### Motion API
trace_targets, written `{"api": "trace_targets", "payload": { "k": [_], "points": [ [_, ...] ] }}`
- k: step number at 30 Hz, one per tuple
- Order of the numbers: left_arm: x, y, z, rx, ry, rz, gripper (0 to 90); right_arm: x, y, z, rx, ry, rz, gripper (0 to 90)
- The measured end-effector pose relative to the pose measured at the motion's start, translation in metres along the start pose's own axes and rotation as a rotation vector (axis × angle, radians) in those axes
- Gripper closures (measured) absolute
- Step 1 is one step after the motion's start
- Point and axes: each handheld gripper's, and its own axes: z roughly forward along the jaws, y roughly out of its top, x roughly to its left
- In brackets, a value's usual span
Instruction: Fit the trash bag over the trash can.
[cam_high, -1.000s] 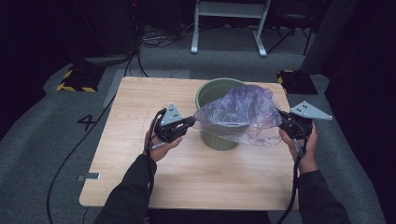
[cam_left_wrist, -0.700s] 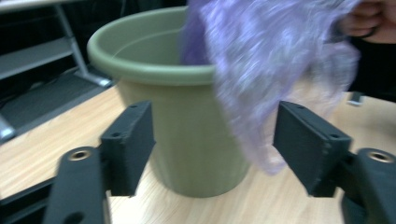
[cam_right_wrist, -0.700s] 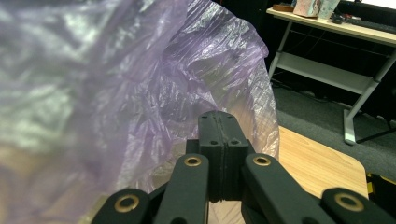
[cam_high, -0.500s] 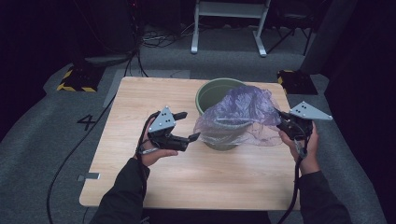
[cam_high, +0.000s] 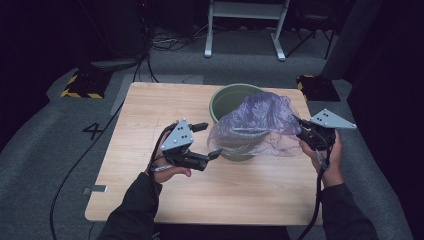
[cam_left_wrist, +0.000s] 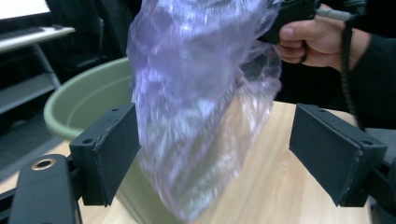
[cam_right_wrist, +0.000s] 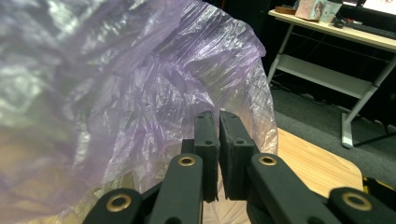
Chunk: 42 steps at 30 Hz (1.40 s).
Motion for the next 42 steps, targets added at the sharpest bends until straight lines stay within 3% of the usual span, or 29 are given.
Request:
{"api": "trace_targets", "payload": {
  "k": [5, 8, 11, 17, 23, 27, 30, 32, 34, 36, 38, 42],
  "points": [
    [0.007, 0.005, 0.02, 0.029, 0.069, -0.003, 19.7, 0.0, 0.0, 0.001, 0.006, -0.005, -0.02, 84.7],
    [0.017, 0.006, 0.027, 0.037, 0.114, -0.035, 37.5, -0.001, -0.001, 0.004, 0.013, -0.001, -0.029, 84.7],
    [0.031, 0.005, 0.03, 0.038, 0.143, -0.048, 61.1, -0.004, -0.001, 0.008, 0.018, 0.008, -0.028, 84.8],
    [0.052, -0.003, 0.035, 0.062, 0.174, -0.092, 87.2, -0.011, -0.002, 0.02, 0.038, 0.018, -0.003, 85.2],
    [0.069, -0.014, 0.041, 0.101, 0.205, -0.159, 89.4, -0.018, -0.007, 0.031, 0.073, 0.003, 0.008, 85.5],
    [0.073, -0.02, 0.045, 0.116, 0.212, -0.168, 89.5, -0.021, -0.011, 0.034, 0.082, 0.002, 0.021, 83.2],
    [0.072, -0.021, 0.045, 0.102, 0.211, -0.178, 89.4, -0.022, -0.013, 0.031, 0.064, -0.003, 0.025, 64.0],
    [0.07, -0.02, 0.044, 0.102, 0.208, -0.17, 89.4, -0.022, -0.014, 0.025, 0.044, 0.02, 0.02, 52.1],
    [0.069, -0.019, 0.043, 0.1, 0.21, -0.166, 89.4, -0.02, -0.015, 0.017, 0.023, 0.053, -0.005, 42.8],
    [0.069, -0.019, 0.042, 0.104, 0.211, -0.165, 89.4, -0.016, -0.018, 0.007, 0.014, 0.063, -0.058, 37.3],
    [0.068, -0.02, 0.041, 0.098, 0.213, -0.172, 89.5, -0.013, -0.022, -0.004, 0.003, 0.062, -0.107, 32.8],
    [0.068, -0.021, 0.041, 0.106, 0.218, -0.172, 89.4, -0.01, -0.03, -0.019, -0.006, 0.066, -0.156, 29.5]
  ]
}}
